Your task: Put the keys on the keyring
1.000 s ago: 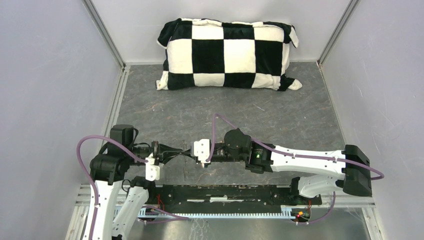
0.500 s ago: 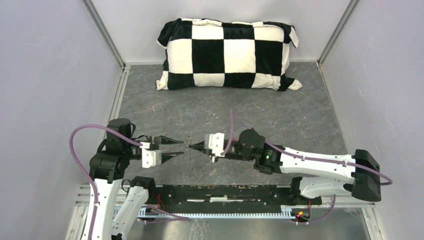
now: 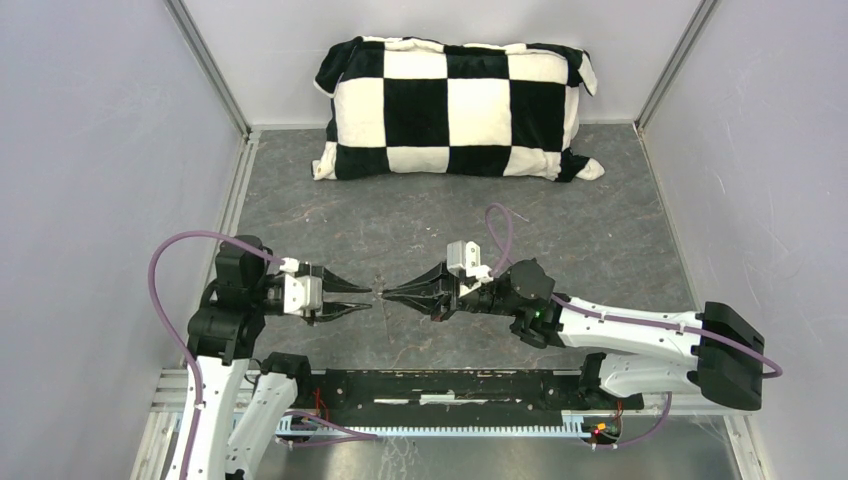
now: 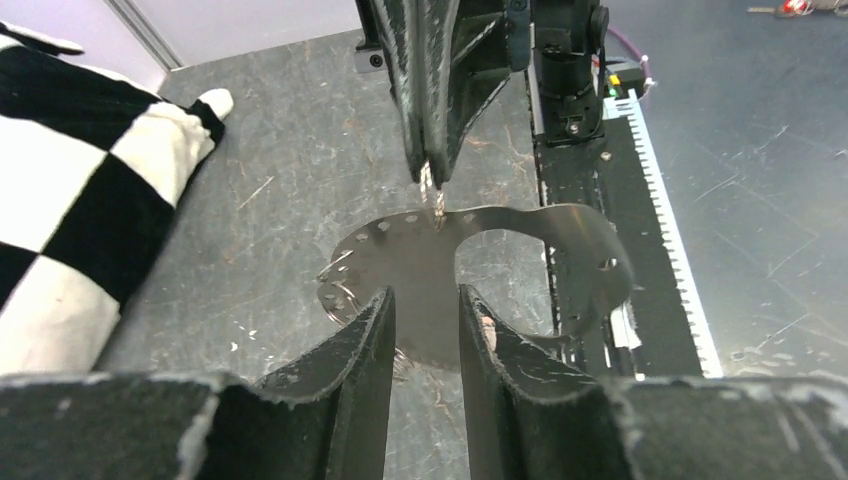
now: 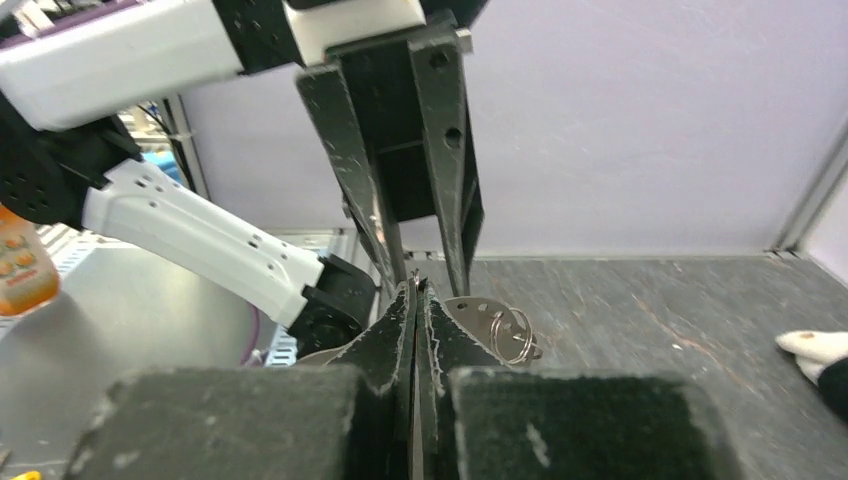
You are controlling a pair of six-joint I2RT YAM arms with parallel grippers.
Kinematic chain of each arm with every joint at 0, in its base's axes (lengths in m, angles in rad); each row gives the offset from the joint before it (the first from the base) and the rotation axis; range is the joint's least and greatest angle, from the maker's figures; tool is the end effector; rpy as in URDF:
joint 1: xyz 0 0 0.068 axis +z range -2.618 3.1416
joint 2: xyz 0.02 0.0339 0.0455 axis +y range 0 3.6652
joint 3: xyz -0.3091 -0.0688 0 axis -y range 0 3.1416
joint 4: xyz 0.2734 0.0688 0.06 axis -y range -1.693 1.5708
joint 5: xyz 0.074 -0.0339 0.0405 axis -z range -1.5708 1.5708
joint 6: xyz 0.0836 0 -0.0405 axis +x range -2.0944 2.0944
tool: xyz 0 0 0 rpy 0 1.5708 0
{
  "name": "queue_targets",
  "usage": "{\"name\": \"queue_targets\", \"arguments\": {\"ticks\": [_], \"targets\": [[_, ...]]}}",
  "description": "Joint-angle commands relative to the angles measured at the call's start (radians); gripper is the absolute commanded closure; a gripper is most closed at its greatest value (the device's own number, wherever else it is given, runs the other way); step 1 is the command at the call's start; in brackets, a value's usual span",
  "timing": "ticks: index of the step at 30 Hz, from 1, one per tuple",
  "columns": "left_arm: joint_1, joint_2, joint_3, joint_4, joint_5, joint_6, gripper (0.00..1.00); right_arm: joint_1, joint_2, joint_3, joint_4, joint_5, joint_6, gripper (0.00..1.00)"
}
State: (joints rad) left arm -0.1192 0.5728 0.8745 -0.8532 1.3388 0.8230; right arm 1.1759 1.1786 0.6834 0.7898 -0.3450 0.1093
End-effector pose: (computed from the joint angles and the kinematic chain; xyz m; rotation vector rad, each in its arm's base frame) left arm 0.0726 -0.0906 0.3707 1.3764 1.1206 -0.8930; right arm 0.0959 0.3035 0.3663 -0.9780 1.0207 1.3040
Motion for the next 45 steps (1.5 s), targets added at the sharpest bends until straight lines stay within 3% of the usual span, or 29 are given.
{"name": "queue_targets", "arguments": {"ticks": [1,22,29,35,39,45], "targets": [[0.004,0.001,-0.021,0.076,0.028,-0.167,0.64,0.0,0.012,0.005,0.145,-0.038,0.079,1.0],[0.004,0.05,0.012,0.076,0.149,-0.208,0.62,0.001,0.074,0.051,0.122,-0.053,0.072,1.0],[0.004,0.042,0.002,0.077,0.131,-0.186,0.7,0.01,0.093,0.064,0.127,-0.061,0.078,1.0],[0.003,0.023,-0.022,0.078,0.099,-0.177,0.84,0.015,0.084,0.053,0.147,-0.053,0.079,1.0],[0.003,0.0,-0.038,0.076,0.098,-0.182,0.64,0.015,0.082,0.048,0.158,-0.049,0.084,1.0],[0.003,-0.002,-0.038,0.076,0.096,-0.193,0.61,0.014,0.081,0.032,0.204,-0.054,0.111,1.0]]}}
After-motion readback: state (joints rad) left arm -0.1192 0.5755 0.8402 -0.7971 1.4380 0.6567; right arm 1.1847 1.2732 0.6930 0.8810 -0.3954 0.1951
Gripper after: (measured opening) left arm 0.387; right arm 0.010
